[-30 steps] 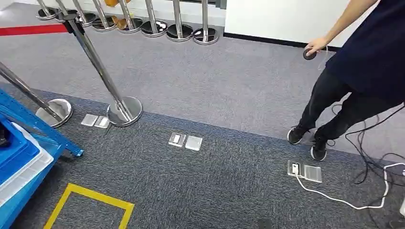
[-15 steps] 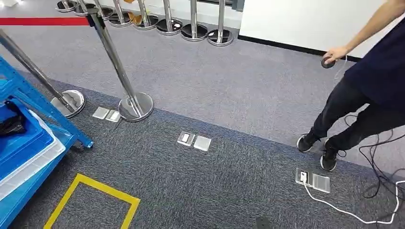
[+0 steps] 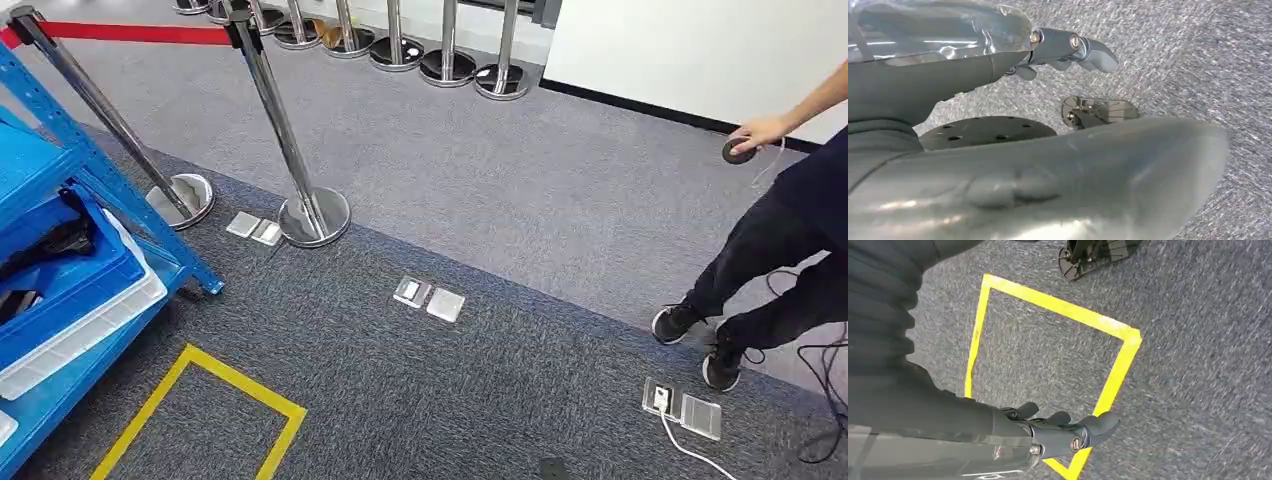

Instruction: Take the parts from the cabinet and place them on the table.

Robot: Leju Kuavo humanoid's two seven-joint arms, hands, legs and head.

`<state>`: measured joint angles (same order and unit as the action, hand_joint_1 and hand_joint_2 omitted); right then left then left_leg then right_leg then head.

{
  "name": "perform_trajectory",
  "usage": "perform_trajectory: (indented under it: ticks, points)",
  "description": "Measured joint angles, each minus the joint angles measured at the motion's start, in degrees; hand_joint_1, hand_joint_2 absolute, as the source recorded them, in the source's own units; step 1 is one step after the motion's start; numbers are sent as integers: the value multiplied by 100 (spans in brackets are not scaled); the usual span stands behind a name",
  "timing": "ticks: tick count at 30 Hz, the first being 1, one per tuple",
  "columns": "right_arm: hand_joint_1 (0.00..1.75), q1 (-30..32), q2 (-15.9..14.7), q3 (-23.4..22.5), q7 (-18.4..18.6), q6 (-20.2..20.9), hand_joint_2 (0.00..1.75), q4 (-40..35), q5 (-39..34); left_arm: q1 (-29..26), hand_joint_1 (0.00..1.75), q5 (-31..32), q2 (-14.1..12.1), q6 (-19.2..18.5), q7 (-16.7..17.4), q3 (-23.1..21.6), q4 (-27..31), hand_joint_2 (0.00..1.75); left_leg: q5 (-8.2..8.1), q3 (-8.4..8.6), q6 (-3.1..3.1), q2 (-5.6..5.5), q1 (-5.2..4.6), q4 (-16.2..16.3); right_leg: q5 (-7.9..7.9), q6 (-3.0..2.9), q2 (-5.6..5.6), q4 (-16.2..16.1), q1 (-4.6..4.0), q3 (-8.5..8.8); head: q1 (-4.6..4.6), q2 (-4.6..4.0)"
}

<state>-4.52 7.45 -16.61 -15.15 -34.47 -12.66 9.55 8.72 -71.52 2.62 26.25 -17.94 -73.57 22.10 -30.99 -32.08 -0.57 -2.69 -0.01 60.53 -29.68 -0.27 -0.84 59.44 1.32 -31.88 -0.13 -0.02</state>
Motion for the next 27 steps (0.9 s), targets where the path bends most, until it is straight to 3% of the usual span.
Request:
perform_trajectory:
  ticks: [1, 3, 4, 5, 6, 8, 9, 10, 13, 14, 15, 17, 19, 20, 21, 22, 23, 24, 25, 26, 27]
  points:
    - [0, -2, 2, 9, 2, 9, 175, 0, 11, 5, 0, 0, 0, 2, 0, 0, 0, 0, -181, -141, -41, 105, 2, 290, -4, -23, 34, -5, 1, 6, -76, 0]
    - [0, 4, 2, 24, 18, 22, 175, 4, 20, 2, 0, -2, 0, 15, -7, 0, 2, 0, -568, -569, -92, 172, 27, 1150, -20, -50, 133, -3, -12, 8, -90, 0]
    - [0, 10, -7, 24, 24, 31, 175, 7, 22, -13, 0, -7, 0, 20, -15, 0, 2, 0, -668, -770, -105, 186, 36, 1519, -28, -53, 186, -2, -17, 9, -90, 0]
    - [0, 10, -13, 26, 37, 41, 175, 9, 28, -28, 0, -9, 0, 22, -20, 0, 2, 0, -631, -833, -104, 193, 42, 1607, -37, -52, 221, -2, -19, 14, -90, 0]
    - [0, 10, -13, 35, 46, 48, 175, 11, 35, -42, 0, -9, 0, 28, -20, 0, 2, 0, -463, -765, -93, 202, 44, 1435, -48, -51, 254, -2, -19, 28, -90, 0]
    - [0, 8, -11, 61, 52, 50, 175, 11, 39, -48, 0, -9, 0, 33, -24, 0, 2, 0, 81, -342, -47, 271, 39, 513, -85, -30, 314, -3, -17, 86, -92, 0]
    - [0, 8, -11, 72, 52, 50, 175, 11, 44, -46, 0, -9, 0, 33, -31, 0, 2, 0, 257, -135, -5, 440, 24, 2, -105, -12, 343, -8, -18, 117, -92, 0]
    - [0, 5, -13, 74, 55, 50, 175, 13, 46, -42, 0, -9, 0, 33, -33, 0, 2, 0, 181, -92, 19, 566, -34, -59, -122, 17, 371, 1, -53, 120, -85, 0]
    - [0, -7, -7, 92, 57, 50, 175, 15, 50, -68, 0, -18, -4, 33, -35, 2, 4, 0, 174, -106, 83, 457, -80, -119, -122, 94, 468, -62, -33, 163, -74, 0]
    - [0, -17, -2, 105, 55, 50, 175, 15, 52, -72, 0, -24, -7, 35, -35, 0, 4, 0, 205, -63, 132, 416, -49, -208, -139, 143, 509, -73, -56, 213, -72, 0]
    - [0, -20, -4, 114, 50, 50, 175, 15, 55, -81, 0, -28, -4, 35, -37, 2, 9, 0, 237, -1, 165, 404, -15, -274, -221, 151, 394, -2, -13, 224, -66, 0]
    - [0, -22, -4, 127, 50, 50, 175, 15, 55, -65, 0, -33, -4, 35, -39, 2, 13, 0, 243, 18, 235, 350, -12, -299, -606, 140, 179, 643, -34, -91, -31, 0]
    - [0, -14, -4, 136, 61, 50, 175, 17, 52, -75, 0, -35, -4, 37, -37, 2, 17, 0, 229, 24, 258, 284, -32, -293, -935, 151, 118, 1519, -37, -546, -6, 0]
    - [0, 4, -4, 138, 79, 50, 175, 17, 50, -79, 0, -37, -4, 39, -37, 2, 17, 0, 226, 29, 261, 230, -37, -284, -903, 153, 114, 1686, -37, -661, -4, 0]
    - [0, 25, -4, 142, 85, 50, 175, 17, 48, -80, 0, -35, -6, 39, -37, 2, 17, 0, 218, 40, 260, 178, -38, -278, -735, 148, 113, 1569, -37, -634, 0, 0]
    - [0, 31, -4, 148, 85, 50, 175, 20, 48, -80, 0, -35, -4, 39, -37, 2, 17, 0, 204, 54, 255, 131, -37, -265, -479, 140, 108, 1229, -36, -499, 4, 0]
    - [0, 26, -7, 155, 85, 50, 175, 20, 50, -79, 0, -35, -4, 39, -37, 2, 24, 0, 181, 75, 237, 81, -34, -246, -157, 119, 79, 690, -34, -272, 11, 0]
    - [0, 18, -9, 162, 85, 50, 175, 20, 52, -79, 0, -35, -4, 39, -37, 2, 33, 0, 153, 87, 215, 44, -31, -218, 72, 106, -2, 220, -30, -76, 24, 0]
    - [0, 21, -13, 162, 85, 50, 175, 22, 50, -72, 0, -35, -4, 39, -37, 2, 33, 0, 121, 66, 171, 27, -65, -176, -30, 109, -127, 87, -46, -18, 22, 0]
    - [0, 19, -13, 164, 85, 50, 175, 24, 50, -67, 0, -33, -4, 39, -37, 2, 33, 0, 114, 36, 148, -25, -54, -136, -29, 95, -119, 29, -18, 2, 15, 0]
    - [0, 16, -13, 166, 85, 50, 175, 24, 52, -74, 0, -26, -4, 39, -37, 2, 35, 0, 124, 33, 127, -32, -38, -153, -29, 88, -100, 30, -44, -4, 11, 0]
